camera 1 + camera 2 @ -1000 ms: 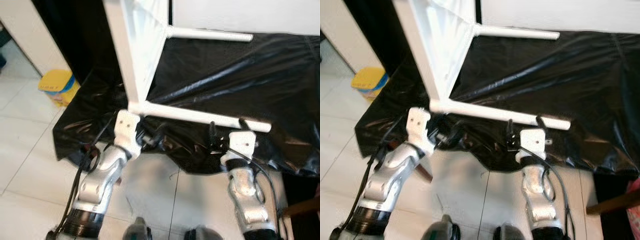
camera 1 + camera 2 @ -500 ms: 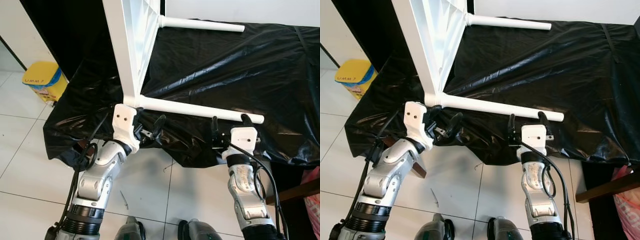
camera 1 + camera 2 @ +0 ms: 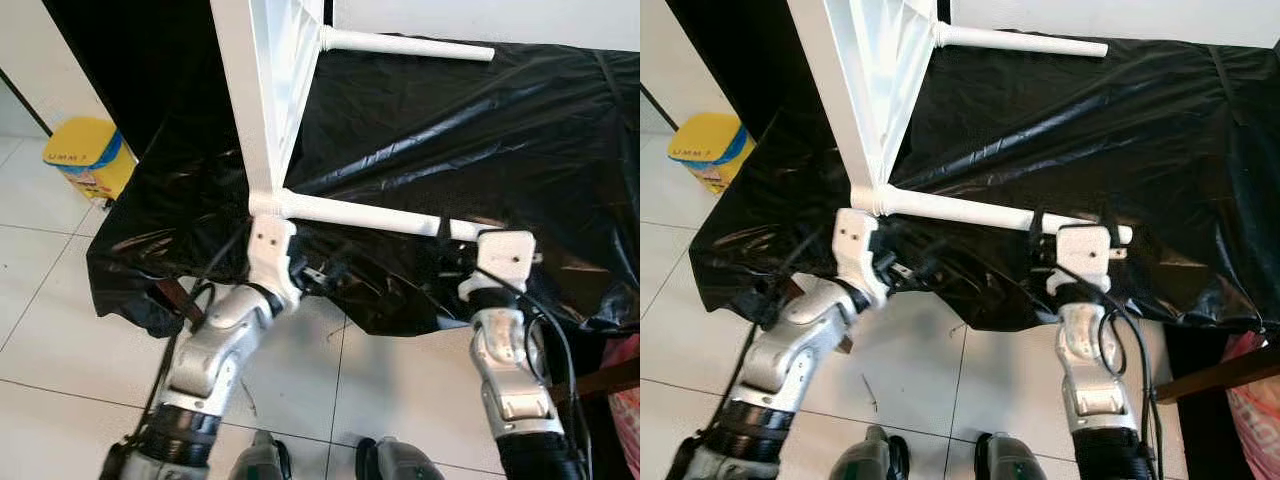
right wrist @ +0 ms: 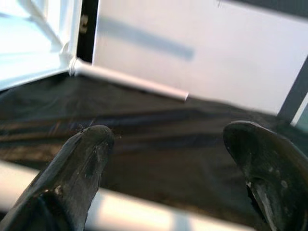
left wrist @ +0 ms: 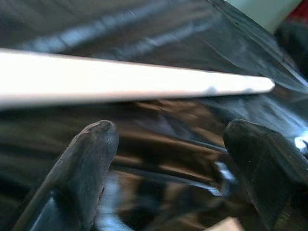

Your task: Building children table

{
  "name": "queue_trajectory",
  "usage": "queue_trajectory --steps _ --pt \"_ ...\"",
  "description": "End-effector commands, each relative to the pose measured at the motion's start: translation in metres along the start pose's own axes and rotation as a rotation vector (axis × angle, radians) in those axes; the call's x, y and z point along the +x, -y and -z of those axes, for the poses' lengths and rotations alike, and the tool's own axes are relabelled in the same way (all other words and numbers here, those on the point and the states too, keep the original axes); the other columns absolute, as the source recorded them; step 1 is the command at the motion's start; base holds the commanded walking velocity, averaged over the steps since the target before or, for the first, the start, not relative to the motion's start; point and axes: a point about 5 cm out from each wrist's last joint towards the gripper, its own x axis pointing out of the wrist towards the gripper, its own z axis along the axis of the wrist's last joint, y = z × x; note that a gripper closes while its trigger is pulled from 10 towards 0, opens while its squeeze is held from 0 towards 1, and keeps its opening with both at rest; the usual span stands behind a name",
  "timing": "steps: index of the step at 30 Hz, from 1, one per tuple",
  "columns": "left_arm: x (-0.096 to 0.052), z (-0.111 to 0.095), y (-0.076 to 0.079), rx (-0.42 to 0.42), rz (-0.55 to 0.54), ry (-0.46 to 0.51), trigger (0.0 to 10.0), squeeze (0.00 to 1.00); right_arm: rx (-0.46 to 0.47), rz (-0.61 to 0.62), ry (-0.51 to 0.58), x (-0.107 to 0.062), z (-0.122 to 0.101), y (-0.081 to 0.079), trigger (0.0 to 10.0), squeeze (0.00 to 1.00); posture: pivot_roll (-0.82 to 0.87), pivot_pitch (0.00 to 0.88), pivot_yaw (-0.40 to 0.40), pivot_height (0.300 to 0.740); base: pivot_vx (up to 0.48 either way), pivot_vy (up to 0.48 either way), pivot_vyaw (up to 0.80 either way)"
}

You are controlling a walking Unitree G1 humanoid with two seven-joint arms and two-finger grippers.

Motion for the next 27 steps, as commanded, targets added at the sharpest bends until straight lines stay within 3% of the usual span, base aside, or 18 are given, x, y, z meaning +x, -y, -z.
queue_trajectory --steps 1,7,19,23,25,27 --pt "0.007 0.003 0.006 -0.092 0.121 -0.026 10.0 0.0 -0.025 0.003 0.023 0.0 -0.004 0.002 10.0 0.0 0.05 0.167 -0.002 0.74 0.0 0.0 0.0" --pt "0.027 -0.006 -0.008 -0.287 0.001 0.027 10.0 0.0 -0.099 -0.065 0.129 0.003 -0.022 -0.002 10.0 0.0 0.04 0.168 0.005 0.74 0.0 0.0 0.0" --pt "0.04 -0.006 -0.036 -0.463 -0.163 0.045 10.0 0.0 -0.207 -0.078 0.317 0.013 -0.057 0.0 10.0 0.0 0.03 0.16 0.012 0.74 0.0 0.0 0.0" --pt "0.04 -0.006 -0.039 -0.48 -0.184 0.053 10.0 0.0 -0.226 -0.06 0.355 0.015 -0.065 0.003 10.0 0.0 0.03 0.158 0.012 0.74 0.0 0.0 0.0" --pt "0.044 -0.005 -0.048 -0.522 -0.239 0.053 10.0 0.0 -0.261 -0.038 0.436 0.025 -0.085 0.008 10.0 0.0 0.02 0.156 0.01 0.74 0.0 0.0 0.0" --pt "0.045 -0.006 -0.051 -0.532 -0.255 0.057 10.0 0.0 -0.269 -0.036 0.454 0.026 -0.089 0.009 10.0 0.0 0.02 0.156 0.009 0.74 0.0 0.0 0.0"
